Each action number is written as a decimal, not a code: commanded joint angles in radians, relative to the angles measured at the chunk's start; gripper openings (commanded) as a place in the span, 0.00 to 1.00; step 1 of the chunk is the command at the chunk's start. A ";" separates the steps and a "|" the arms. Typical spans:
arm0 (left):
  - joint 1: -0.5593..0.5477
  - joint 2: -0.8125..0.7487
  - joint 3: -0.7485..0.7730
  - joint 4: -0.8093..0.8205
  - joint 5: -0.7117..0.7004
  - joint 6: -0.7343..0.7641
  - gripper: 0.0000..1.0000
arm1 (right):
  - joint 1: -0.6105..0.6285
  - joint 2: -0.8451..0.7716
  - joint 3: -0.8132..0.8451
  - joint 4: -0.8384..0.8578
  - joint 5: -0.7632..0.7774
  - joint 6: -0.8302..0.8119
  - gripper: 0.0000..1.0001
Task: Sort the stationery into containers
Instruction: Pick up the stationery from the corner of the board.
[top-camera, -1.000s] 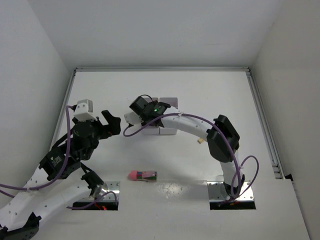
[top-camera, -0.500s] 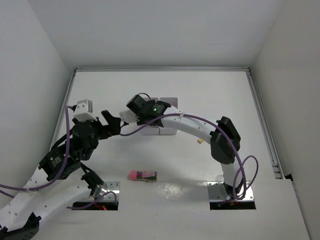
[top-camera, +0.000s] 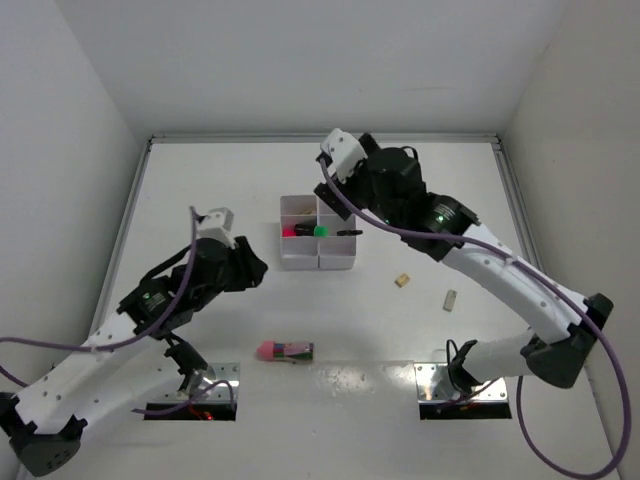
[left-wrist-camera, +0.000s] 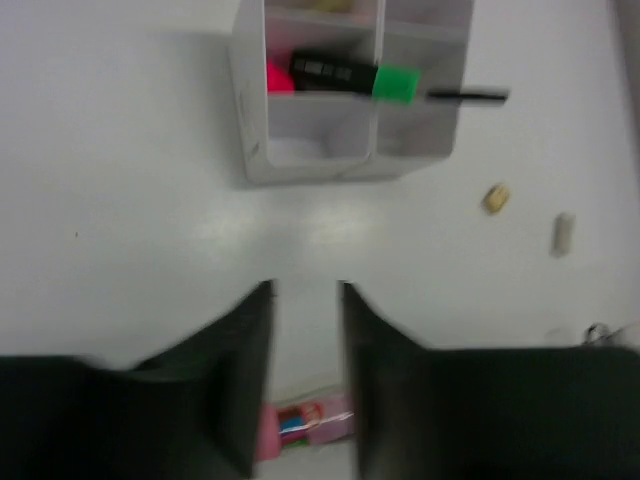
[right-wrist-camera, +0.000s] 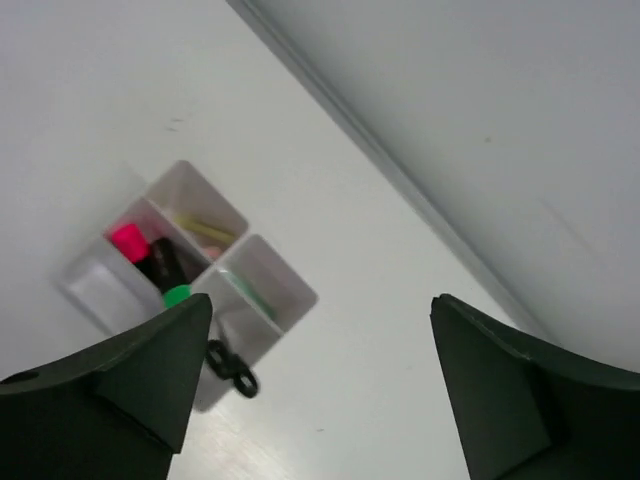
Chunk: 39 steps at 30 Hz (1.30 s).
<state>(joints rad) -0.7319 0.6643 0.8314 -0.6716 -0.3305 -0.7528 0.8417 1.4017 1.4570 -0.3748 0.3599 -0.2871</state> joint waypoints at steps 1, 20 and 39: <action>-0.018 0.081 -0.049 -0.012 0.165 -0.121 0.55 | -0.023 -0.036 -0.113 -0.071 -0.261 0.146 0.89; -0.228 0.041 0.116 -0.379 -0.417 -0.493 0.55 | -0.003 -0.127 -0.347 -0.317 -0.972 -0.080 0.43; -0.195 -0.255 0.126 -0.585 -1.021 -0.550 0.99 | 0.376 0.609 0.120 -0.282 -0.662 0.149 0.87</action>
<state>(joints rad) -0.9360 0.4213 0.9771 -1.2858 -1.2831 -1.3308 1.1938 1.9472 1.4967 -0.6460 -0.3477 -0.1982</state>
